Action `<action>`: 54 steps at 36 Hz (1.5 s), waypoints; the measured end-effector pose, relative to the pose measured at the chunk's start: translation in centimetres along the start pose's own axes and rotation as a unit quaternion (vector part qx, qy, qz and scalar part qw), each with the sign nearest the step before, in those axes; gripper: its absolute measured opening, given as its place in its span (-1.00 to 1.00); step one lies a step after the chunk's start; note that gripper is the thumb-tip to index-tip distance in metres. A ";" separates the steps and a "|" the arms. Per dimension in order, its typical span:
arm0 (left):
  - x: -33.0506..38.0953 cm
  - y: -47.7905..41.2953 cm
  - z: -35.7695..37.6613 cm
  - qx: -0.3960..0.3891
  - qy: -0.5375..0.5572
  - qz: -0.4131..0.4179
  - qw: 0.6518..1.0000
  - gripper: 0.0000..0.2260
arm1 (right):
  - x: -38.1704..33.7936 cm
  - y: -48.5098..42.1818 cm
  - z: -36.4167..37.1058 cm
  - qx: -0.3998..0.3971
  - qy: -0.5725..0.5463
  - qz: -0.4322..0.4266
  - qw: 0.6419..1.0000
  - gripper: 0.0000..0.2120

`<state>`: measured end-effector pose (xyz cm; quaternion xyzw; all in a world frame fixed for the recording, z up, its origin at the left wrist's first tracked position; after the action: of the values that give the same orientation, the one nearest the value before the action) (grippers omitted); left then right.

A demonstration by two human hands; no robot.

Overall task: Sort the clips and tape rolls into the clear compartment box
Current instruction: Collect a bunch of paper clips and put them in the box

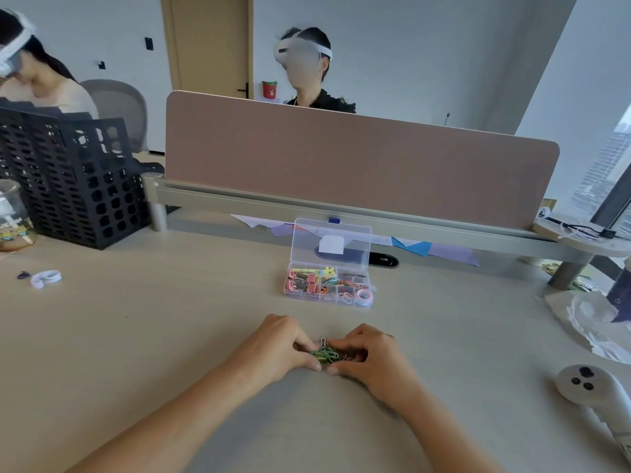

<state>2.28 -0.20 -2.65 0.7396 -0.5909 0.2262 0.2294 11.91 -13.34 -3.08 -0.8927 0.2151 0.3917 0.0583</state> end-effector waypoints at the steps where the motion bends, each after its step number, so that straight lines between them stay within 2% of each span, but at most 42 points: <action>1: 0.0 0.0 -0.1 0.003 0.001 0.007 1.000 -0.79 | 0.0 0.0 0.0 0.003 0.000 -0.003 1.000 -0.64; 6: 0.3 0.0 -0.2 0.015 0.001 0.037 0.999 -0.87 | -0.1 -0.2 -0.1 0.012 0.029 0.002 0.999 -0.74; 10: 0.5 0.1 -0.4 0.025 -0.021 0.040 0.999 -0.85 | -0.2 -0.4 -0.3 0.019 0.077 0.020 0.997 -0.84; 16: 0.4 -0.2 -0.9 0.025 -0.026 0.040 0.999 -0.86 | -0.2 -0.9 -0.6 0.023 0.118 0.019 0.993 -0.86; 19: 0.1 -0.4 -1.3 0.033 0.009 0.032 0.999 -0.88 | -0.1 -1.3 -0.9 0.010 0.141 0.021 0.990 -0.88; 29: -1.1 -2.4 -2.8 0.027 0.141 -0.011 0.990 -0.93 | 1.3 -1.6 -3.7 0.015 0.072 0.051 0.996 -0.95; 32: -1.2 -3.6 -3.8 0.034 0.159 -0.010 0.987 -0.97 | 1.6 -1.7 -4.8 0.017 0.041 0.045 0.998 -0.81; 36: -0.9 -5.9 -5.8 0.061 0.150 -0.007 0.987 -0.96 | 2.3 -2.3 -6.4 0.022 0.000 0.046 0.999 -0.89; 41: 0.0 -9.6 -7.7 0.073 0.150 0.003 0.986 -0.94 | 2.5 -4.0 -9.1 0.044 -0.024 0.046 0.998 -0.90; 48: 0.4 -14.0 -7.1 0.044 0.081 0.009 0.996 -0.94 | 2.2 -8.2 -12.0 0.074 -0.001 0.029 0.997 -0.84; 54: -0.5 -15.7 -4.8 0.005 -0.006 0.004 1.000 -0.95 | 3.4 -11.3 -10.7 0.049 0.012 0.056 0.997 -0.85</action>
<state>17.19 6.18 -0.32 0.7396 -0.5940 0.2255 0.2218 26.06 -7.24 1.05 -0.8799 0.2841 0.3730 0.0772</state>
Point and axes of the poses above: each hand's wrist, its own y-axis away from the middle knuckle, its own z-axis out of the palm, x = y × z, the point moved 6 cm from there along -y, towards the middle knuckle, and after that the axes turned 14 degrees about -x, right-handed, at the moved point
